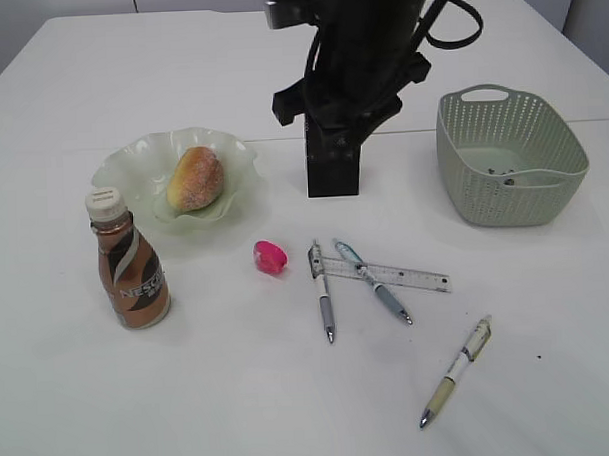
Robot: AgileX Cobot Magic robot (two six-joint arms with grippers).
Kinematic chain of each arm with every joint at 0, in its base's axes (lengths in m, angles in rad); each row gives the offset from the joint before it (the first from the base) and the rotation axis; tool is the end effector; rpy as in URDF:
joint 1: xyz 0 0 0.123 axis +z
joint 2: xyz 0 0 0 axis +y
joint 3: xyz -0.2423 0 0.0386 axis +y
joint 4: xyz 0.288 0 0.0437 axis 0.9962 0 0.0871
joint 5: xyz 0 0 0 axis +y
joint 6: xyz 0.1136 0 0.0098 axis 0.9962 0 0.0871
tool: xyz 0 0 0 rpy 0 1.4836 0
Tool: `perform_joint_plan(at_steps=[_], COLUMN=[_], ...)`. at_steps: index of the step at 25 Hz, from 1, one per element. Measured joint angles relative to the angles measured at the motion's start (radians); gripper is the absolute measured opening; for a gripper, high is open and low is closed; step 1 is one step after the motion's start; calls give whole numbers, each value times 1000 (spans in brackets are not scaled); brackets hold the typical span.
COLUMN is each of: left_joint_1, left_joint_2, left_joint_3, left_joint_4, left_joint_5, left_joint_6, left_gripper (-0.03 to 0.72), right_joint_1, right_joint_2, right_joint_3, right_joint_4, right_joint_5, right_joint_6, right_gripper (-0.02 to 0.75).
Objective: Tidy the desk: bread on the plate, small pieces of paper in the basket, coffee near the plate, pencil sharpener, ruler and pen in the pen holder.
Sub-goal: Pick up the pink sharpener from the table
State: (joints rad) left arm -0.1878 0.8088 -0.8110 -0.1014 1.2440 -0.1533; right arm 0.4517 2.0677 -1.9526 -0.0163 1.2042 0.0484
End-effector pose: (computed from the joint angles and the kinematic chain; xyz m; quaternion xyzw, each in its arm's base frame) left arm 0.1890 -0.0471 0.2655 0.0109 0.9771 -0.0846 0.1948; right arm 0.4311 0.2072 0.2204 -0.1990 0.9654 0.0340 0.1653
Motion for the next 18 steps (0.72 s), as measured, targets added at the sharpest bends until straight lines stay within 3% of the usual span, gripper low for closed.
perform_joint_plan(at_steps=[7, 11, 18], left_joint_1=[0, 0, 0], left_joint_2=[0, 0, 0], left_joint_3=[0, 0, 0], left_joint_4=[-1, -1, -1], left_joint_5=[0, 0, 0], left_joint_6=[0, 0, 0], left_gripper=[335, 335, 335], right_joint_1=[4, 4, 25], right_joint_2=[2, 45, 136], right_joint_3=[-39, -41, -41], right_joint_4=[252, 261, 241], right_joint_5=[25, 15, -36], right_joint_6=[-276, -332, -503], right_gripper=[341, 353, 447])
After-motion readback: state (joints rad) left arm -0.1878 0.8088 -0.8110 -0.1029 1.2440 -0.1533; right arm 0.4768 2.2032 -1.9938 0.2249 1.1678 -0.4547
